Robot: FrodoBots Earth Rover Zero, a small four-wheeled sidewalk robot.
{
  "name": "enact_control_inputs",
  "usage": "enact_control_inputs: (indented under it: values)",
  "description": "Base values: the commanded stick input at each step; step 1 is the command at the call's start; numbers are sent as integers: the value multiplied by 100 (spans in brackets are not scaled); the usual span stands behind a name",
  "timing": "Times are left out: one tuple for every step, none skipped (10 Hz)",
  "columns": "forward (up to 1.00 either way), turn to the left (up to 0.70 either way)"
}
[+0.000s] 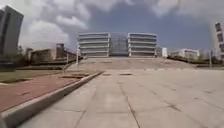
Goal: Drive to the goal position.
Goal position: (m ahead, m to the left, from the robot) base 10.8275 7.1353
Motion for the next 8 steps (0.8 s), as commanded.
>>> enact_control_inputs:
  values:
    - [100, 0]
    - [100, 0]
    - [100, 0]
    - [100, 0]
    - [100, 0]
    - [100, 0]
    - [100, 0]
    - [100, 0]
